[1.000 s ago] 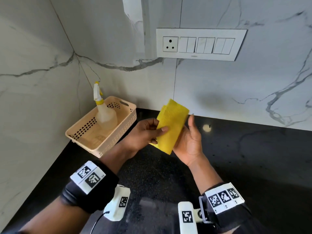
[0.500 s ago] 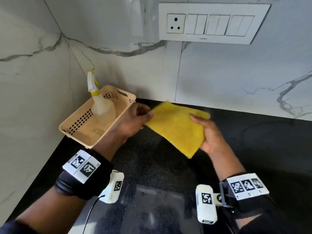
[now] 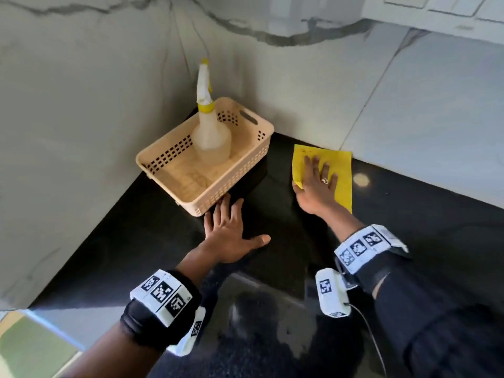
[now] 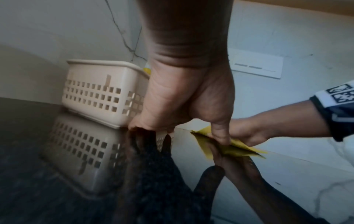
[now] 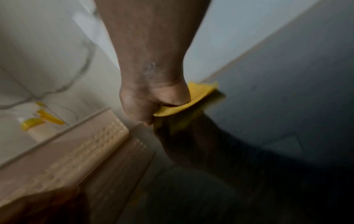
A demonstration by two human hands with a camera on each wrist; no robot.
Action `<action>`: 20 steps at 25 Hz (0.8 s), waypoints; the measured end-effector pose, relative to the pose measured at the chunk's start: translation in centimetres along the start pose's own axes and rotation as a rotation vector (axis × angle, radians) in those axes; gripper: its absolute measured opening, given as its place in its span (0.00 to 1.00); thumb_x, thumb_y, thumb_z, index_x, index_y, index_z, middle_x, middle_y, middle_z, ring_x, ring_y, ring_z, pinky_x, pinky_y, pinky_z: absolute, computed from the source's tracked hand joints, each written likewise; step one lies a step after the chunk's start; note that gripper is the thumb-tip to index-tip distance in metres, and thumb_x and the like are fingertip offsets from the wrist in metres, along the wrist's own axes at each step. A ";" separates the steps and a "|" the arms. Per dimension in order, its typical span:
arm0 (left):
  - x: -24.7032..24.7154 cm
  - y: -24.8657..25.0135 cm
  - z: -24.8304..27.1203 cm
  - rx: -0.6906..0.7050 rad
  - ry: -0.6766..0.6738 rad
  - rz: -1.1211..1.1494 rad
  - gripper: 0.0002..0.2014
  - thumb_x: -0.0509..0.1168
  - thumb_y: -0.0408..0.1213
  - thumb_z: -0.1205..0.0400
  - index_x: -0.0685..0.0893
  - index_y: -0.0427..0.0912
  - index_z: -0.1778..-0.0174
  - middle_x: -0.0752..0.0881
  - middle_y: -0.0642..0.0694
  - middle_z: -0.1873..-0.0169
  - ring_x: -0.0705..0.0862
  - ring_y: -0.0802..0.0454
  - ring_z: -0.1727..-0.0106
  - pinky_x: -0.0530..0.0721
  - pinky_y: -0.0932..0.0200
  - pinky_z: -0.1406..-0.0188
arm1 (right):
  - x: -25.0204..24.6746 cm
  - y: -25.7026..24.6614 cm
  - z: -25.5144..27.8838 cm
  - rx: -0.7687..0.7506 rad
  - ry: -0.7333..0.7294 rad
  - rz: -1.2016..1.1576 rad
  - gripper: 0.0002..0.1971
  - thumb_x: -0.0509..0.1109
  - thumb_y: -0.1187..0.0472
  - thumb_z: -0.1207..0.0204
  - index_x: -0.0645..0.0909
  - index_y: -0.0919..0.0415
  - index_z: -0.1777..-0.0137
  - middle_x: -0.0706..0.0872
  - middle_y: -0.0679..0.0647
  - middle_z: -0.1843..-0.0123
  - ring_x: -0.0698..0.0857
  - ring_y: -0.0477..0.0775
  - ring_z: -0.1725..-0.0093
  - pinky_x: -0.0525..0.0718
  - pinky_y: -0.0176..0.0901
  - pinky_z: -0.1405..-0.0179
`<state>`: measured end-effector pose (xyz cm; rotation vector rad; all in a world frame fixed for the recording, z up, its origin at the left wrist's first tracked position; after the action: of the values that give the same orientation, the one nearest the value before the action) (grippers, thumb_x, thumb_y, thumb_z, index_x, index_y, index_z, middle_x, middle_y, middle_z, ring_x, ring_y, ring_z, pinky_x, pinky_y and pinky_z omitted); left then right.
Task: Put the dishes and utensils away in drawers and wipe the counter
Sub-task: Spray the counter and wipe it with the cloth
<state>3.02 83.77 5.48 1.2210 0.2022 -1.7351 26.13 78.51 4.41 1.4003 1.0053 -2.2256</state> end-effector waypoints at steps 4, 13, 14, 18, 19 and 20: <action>1.2 -0.1 -0.1 0.015 -0.164 0.001 0.65 0.50 0.85 0.39 0.24 0.52 0.18 0.19 0.47 0.21 0.19 0.48 0.21 0.27 0.37 0.20 | 0.4 -1.4 -1.6 0.039 -0.124 0.032 0.32 0.44 0.45 0.11 0.40 0.55 0.13 0.30 0.56 0.13 0.31 0.64 0.15 0.32 0.65 0.19; 1.1 0.4 0.0 0.012 -0.236 -0.036 0.76 0.53 0.89 0.54 0.18 0.54 0.23 0.14 0.46 0.26 0.15 0.48 0.25 0.24 0.38 0.23 | 1.4 -1.0 6.3 -0.571 -0.321 0.170 0.28 0.47 0.47 0.10 0.42 0.43 0.14 0.35 0.39 0.14 0.29 0.46 0.17 0.26 0.46 0.20; 1.1 0.4 -0.1 0.016 -0.237 -0.034 0.77 0.52 0.90 0.57 0.17 0.55 0.24 0.13 0.46 0.27 0.14 0.48 0.26 0.24 0.37 0.23 | 0.6 1.0 6.4 -0.562 -0.330 0.145 0.27 0.47 0.48 0.10 0.43 0.41 0.15 0.35 0.37 0.14 0.30 0.44 0.17 0.26 0.40 0.22; 1.2 0.3 -0.1 0.053 -0.272 -0.071 0.79 0.54 0.90 0.58 0.12 0.53 0.27 0.10 0.45 0.30 0.11 0.45 0.28 0.24 0.35 0.24 | -2.6 7.5 3.6 -0.105 -0.158 0.053 0.29 0.47 0.49 0.10 0.37 0.44 0.14 0.35 0.41 0.14 0.32 0.60 0.15 0.31 0.48 0.20; 1.3 0.3 -0.1 0.060 -0.276 -0.088 0.79 0.56 0.89 0.57 0.12 0.52 0.28 0.09 0.44 0.32 0.11 0.44 0.29 0.24 0.34 0.24 | -2.5 7.1 2.6 0.011 -0.112 0.068 0.30 0.46 0.48 0.11 0.37 0.47 0.14 0.34 0.44 0.13 0.31 0.63 0.15 0.32 0.54 0.19; 1.3 0.3 -0.1 0.066 -0.285 -0.096 0.79 0.58 0.88 0.55 0.11 0.52 0.28 0.08 0.44 0.32 0.11 0.44 0.29 0.23 0.34 0.24 | -2.1 5.9 1.6 0.117 -0.073 0.074 0.30 0.45 0.46 0.11 0.37 0.50 0.13 0.33 0.47 0.13 0.31 0.66 0.16 0.33 0.59 0.19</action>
<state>3.24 82.90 4.52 1.0090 0.0342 -1.9898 29.60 73.03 4.33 1.3694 0.7976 -2.2962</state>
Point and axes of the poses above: each hand's wrist, its own z-axis away from the middle knuckle, its own x-axis out of the palm, y = z × x, the point moved 6 cm from there along -z, towards the middle knuckle
